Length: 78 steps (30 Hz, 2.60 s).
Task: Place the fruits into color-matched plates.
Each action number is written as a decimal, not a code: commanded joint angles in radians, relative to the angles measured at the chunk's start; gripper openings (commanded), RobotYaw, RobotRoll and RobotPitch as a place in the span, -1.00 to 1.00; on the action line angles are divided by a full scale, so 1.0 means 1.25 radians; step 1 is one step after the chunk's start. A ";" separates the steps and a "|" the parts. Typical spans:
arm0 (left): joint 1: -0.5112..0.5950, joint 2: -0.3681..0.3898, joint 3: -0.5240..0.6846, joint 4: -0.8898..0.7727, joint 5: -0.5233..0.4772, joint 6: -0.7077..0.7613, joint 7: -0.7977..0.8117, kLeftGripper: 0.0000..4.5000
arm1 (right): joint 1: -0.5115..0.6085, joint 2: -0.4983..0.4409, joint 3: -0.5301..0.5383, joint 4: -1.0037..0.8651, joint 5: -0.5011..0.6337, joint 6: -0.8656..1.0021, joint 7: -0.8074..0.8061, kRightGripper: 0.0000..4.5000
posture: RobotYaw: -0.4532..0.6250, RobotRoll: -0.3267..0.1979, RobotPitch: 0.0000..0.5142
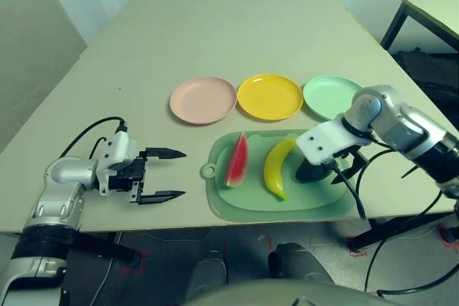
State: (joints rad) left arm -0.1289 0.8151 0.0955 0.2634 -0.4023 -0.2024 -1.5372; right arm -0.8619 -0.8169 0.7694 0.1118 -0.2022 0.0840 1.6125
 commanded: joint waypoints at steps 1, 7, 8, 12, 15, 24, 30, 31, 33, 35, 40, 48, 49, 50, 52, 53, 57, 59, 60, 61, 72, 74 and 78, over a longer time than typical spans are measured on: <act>0.010 0.012 -0.005 -0.032 0.001 0.015 0.005 0.97 | -0.002 0.005 0.011 0.003 -0.002 -0.011 0.002 1.00 | -0.32 0.25 -0.88; 0.013 0.017 -0.001 -0.048 0.000 0.024 0.011 1.00 | -0.003 0.009 0.015 0.002 0.003 0.003 0.002 0.67 | -0.31 0.25 -0.88; 0.013 0.017 -0.001 -0.049 0.001 0.024 0.012 1.00 | -0.004 0.011 0.013 0.003 0.002 0.006 0.002 0.53 | -0.31 0.25 -0.88; 0.011 0.017 -0.004 -0.048 0.003 0.024 0.014 1.00 | -0.005 0.017 0.010 0.006 -0.005 0.013 0.002 0.35 | -0.33 0.25 -0.89; 0.007 0.016 -0.005 -0.046 0.004 0.023 0.013 1.00 | -0.005 0.018 0.009 0.008 -0.007 0.014 0.002 0.35 | -0.33 0.25 -0.89; 0.009 0.010 -0.007 -0.037 0.006 0.022 0.017 1.00 | -0.023 0.017 0.002 0.024 0.003 0.020 0.002 0.25 | -0.34 0.25 -0.89; -0.004 -0.020 0.033 -0.050 -0.063 0.078 0.050 1.00 | -0.118 0.010 -0.012 0.090 0.057 0.038 0.002 -0.65 | -0.34 0.25 -0.89; -0.005 -0.016 0.032 -0.047 -0.057 0.072 0.047 1.00 | -0.129 0.011 -0.013 0.106 0.053 0.029 0.002 -0.84 | -0.34 0.25 -0.89; -0.004 -0.011 0.030 -0.042 -0.052 0.066 0.044 1.00 | -0.138 0.009 -0.008 0.122 0.052 0.016 0.002 -0.98 | -0.35 0.25 -0.89; -0.003 -0.011 0.029 -0.042 -0.054 0.065 0.044 1.00 | -0.134 0.004 0.001 0.122 0.054 0.009 0.002 -0.98 | -0.35 0.25 -0.89; 0.002 -0.011 0.022 -0.039 -0.045 0.052 0.037 1.00 | -0.125 0.001 -0.001 0.124 0.040 -0.008 0.002 -0.98 | -0.35 0.25 -0.91; 0.002 -0.010 0.016 -0.024 -0.035 0.034 0.027 1.00 | -0.125 -0.032 -0.019 0.135 0.022 -0.040 0.002 -0.06 | -0.36 0.25 -0.92; 0.001 -0.010 0.016 -0.022 -0.034 0.033 0.026 1.00 | -0.123 -0.043 -0.016 0.126 0.026 -0.038 0.002 0.09 | -0.36 0.25 -0.92; 0.001 -0.010 0.014 -0.019 -0.033 0.030 0.023 1.00 | -0.114 -0.063 -0.012 0.102 0.036 -0.030 0.002 0.28 | -0.37 0.25 -0.91; 0.000 -0.011 0.011 -0.014 -0.031 0.026 0.019 1.00 | -0.096 -0.100 -0.006 0.057 0.056 -0.011 0.002 0.58 | -0.37 0.25 -0.91; -0.001 -0.012 0.009 -0.011 -0.030 0.024 0.017 1.00 | -0.085 -0.121 -0.003 0.030 0.068 0.001 0.002 0.75 | -0.37 0.25 -0.91; -0.006 -0.014 0.008 0.006 -0.025 0.015 0.007 1.00 | -0.037 -0.201 -0.015 -0.106 0.128 0.081 0.002 0.98 | -0.40 0.25 -0.91; -0.008 -0.013 0.008 0.014 -0.024 0.012 0.002 1.00 | -0.024 -0.220 -0.024 -0.158 0.146 0.116 0.002 0.98 | -0.41 0.25 -0.91; -0.010 -0.012 0.007 0.019 -0.023 0.010 -0.001 1.00 | -0.020 -0.225 -0.029 -0.185 0.156 0.138 0.002 0.98 | -0.41 0.25 -0.91; -0.014 -0.012 0.005 0.025 -0.021 0.007 -0.005 1.00 | -0.018 -0.224 -0.039 -0.219 0.166 0.170 0.002 0.98 | -0.42 0.25 -0.90; -0.028 -0.010 0.000 0.062 -0.008 -0.017 -0.030 1.00 | 0.001 -0.116 -0.115 -0.435 0.163 0.552 -0.076 0.98 | -0.42 0.25 -0.84; -0.025 -0.009 0.001 0.068 -0.007 -0.022 -0.033 1.00 | 0.005 -0.108 -0.117 -0.461 0.168 0.605 -0.092 0.98 | -0.42 0.25 -0.84; -0.023 -0.009 0.001 0.077 -0.005 -0.029 -0.035 1.00 | 0.001 -0.089 -0.107 -0.499 0.173 0.704 -0.128 0.98 | -0.42 0.25 -0.83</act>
State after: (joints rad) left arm -0.1635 0.7978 0.1018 0.3513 -0.4215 -0.2267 -1.5752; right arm -0.8561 -0.9357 0.6405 -0.4851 0.0028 0.9140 1.4738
